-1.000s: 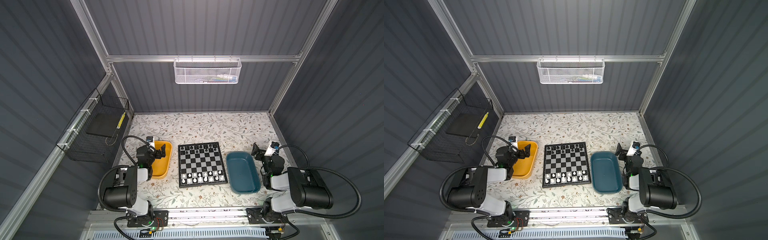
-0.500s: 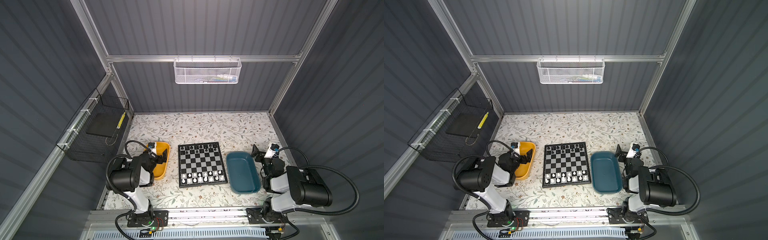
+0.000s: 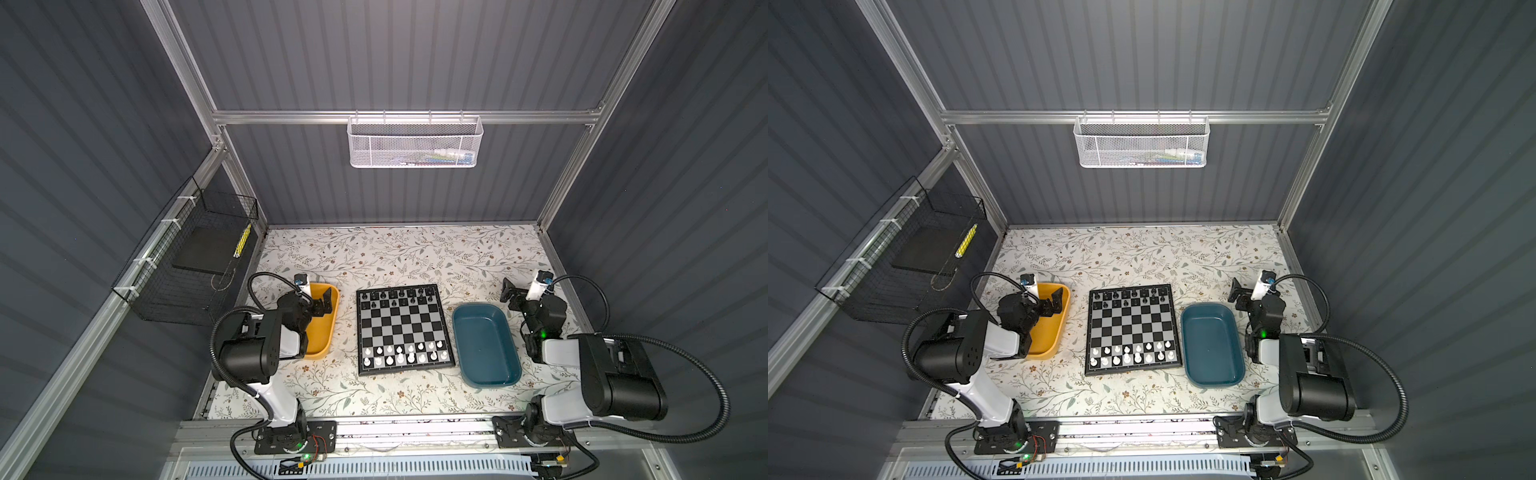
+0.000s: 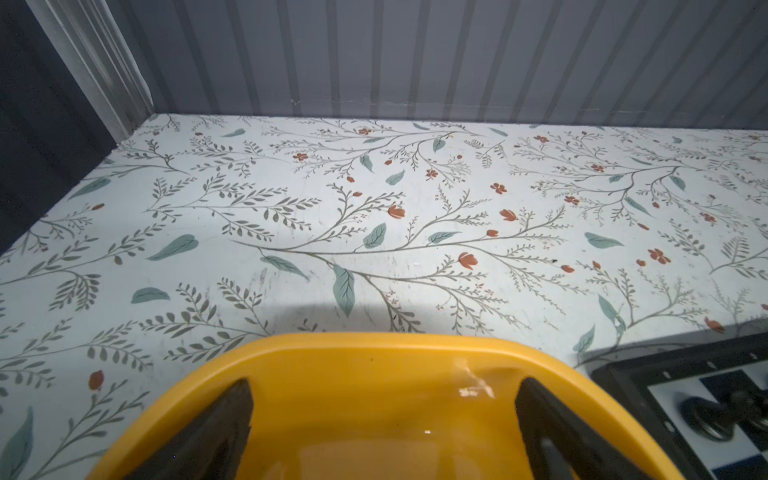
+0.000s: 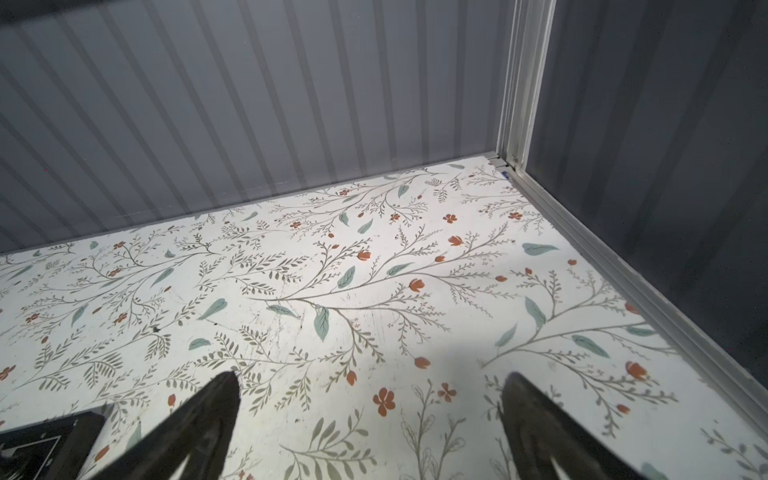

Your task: Set up the chess pieces on the board

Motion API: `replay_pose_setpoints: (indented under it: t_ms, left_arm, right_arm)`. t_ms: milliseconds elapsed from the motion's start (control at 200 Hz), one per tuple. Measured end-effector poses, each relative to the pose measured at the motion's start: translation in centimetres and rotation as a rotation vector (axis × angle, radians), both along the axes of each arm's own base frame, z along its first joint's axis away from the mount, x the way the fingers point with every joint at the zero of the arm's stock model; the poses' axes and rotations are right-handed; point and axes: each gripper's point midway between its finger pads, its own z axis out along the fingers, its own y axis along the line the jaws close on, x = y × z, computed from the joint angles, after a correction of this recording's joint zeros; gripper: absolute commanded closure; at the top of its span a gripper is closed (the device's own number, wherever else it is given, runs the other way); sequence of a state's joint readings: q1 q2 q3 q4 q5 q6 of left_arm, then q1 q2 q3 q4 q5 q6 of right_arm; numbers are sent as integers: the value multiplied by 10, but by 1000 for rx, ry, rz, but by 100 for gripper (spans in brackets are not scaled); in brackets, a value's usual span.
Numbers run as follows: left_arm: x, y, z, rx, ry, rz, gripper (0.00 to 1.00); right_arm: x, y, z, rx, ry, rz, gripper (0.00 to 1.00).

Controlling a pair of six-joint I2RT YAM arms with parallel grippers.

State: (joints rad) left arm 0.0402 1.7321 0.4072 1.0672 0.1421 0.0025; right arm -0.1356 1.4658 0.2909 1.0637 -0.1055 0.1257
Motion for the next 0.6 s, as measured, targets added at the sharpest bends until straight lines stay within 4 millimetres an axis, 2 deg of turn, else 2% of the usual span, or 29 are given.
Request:
replay_pose_setpoints:
  t_ms: [220, 600]
  left_arm:
    - [-3, 1, -12, 7, 58, 14, 0]
    - [-2, 3, -15, 12, 72, 26, 0]
  right_arm:
    - [-1, 0, -5, 0, 22, 1, 1]
    - [-1, 0, -6, 0, 27, 1, 1]
